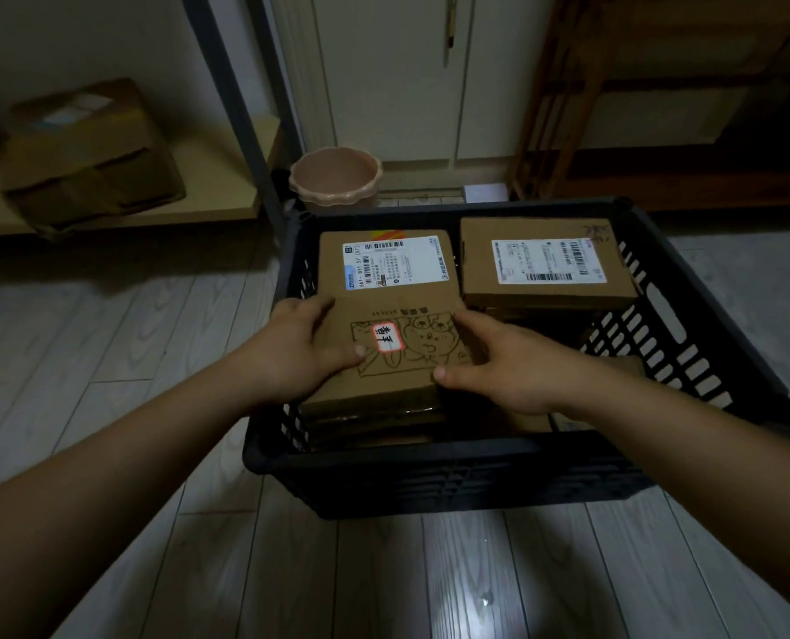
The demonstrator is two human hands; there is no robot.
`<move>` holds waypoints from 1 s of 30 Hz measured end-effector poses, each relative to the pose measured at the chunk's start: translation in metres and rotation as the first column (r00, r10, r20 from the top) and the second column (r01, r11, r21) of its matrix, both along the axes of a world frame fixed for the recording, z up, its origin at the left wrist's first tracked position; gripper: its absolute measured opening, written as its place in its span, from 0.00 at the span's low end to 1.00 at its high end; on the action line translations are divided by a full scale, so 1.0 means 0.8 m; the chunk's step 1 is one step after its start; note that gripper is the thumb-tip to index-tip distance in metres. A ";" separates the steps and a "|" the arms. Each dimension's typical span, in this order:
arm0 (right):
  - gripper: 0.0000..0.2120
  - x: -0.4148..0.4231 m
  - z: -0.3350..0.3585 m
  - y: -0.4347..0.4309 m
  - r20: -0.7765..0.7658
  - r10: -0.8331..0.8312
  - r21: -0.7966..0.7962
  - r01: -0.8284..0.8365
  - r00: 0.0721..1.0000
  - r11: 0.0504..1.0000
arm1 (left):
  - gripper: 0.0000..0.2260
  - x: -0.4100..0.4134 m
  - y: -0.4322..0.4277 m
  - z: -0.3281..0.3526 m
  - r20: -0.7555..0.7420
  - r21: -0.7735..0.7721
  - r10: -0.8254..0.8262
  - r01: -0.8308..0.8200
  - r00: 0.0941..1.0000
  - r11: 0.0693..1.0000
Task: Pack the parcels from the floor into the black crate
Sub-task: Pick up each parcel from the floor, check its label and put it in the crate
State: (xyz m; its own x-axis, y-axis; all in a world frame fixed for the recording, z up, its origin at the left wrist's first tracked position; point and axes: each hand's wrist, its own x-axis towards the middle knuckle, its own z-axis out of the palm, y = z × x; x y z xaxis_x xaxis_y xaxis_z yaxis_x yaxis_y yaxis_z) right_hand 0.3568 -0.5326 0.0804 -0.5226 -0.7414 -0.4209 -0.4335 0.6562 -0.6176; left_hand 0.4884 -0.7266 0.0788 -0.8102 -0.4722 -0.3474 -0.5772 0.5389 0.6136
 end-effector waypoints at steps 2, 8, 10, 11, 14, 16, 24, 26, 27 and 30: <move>0.37 0.006 -0.004 -0.003 0.018 0.028 0.010 -0.028 0.999 1.000 | 0.38 -0.002 0.001 0.001 0.053 -0.124 -0.079 0.085 0.995 0.989; 0.37 0.016 -0.026 -0.020 0.040 0.086 0.139 -0.090 0.996 0.986 | 0.39 -0.012 0.006 -0.010 0.261 -0.327 -0.275 0.353 0.925 0.877; 0.36 0.014 -0.035 -0.022 0.034 0.089 0.145 -0.093 0.995 0.985 | 0.41 -0.013 0.006 -0.022 0.364 -0.308 -0.284 0.402 0.887 0.862; 0.36 0.013 -0.039 -0.022 0.023 0.089 0.143 -0.092 0.996 0.985 | 0.43 -0.013 0.007 -0.027 0.412 -0.281 -0.287 0.420 0.865 0.863; 0.35 0.011 -0.049 -0.023 -0.010 0.107 0.160 -0.104 0.994 0.982 | 0.44 -0.017 0.005 -0.039 0.485 -0.229 -0.289 0.438 0.826 0.869; 0.33 0.009 -0.057 -0.025 -0.029 0.141 0.193 -0.133 0.990 0.972 | 0.44 -0.023 0.006 -0.046 0.522 -0.214 -0.301 0.464 0.798 0.860; 0.33 -0.004 -0.076 -0.024 -0.079 0.271 0.282 -0.239 0.959 0.929 | 0.42 -0.034 0.006 -0.069 0.642 -0.162 -0.351 0.567 0.682 0.807; 0.35 -0.011 -0.079 -0.021 -0.107 0.288 0.303 -0.244 0.952 0.921 | 0.42 -0.036 0.003 -0.070 0.642 -0.158 -0.359 0.576 0.677 0.802; 0.35 -0.015 -0.081 -0.020 -0.112 0.293 0.312 -0.246 0.950 0.918 | 0.42 -0.037 0.002 -0.069 0.637 -0.162 -0.366 0.581 0.679 0.797; 0.36 -0.028 -0.081 -0.013 -0.070 0.267 0.317 -0.232 0.961 0.920 | 0.41 -0.043 -0.003 -0.068 0.608 -0.168 -0.377 0.578 0.698 0.799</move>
State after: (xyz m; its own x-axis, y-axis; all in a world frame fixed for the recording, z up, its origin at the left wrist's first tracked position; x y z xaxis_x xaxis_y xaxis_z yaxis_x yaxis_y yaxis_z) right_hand 0.3341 -0.5427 0.0153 -0.3927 -0.6999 -0.5966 -0.6609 0.6659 -0.3462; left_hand 0.4543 -0.7288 0.0243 -0.6916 -0.2342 -0.6832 -0.3510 0.9357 0.0346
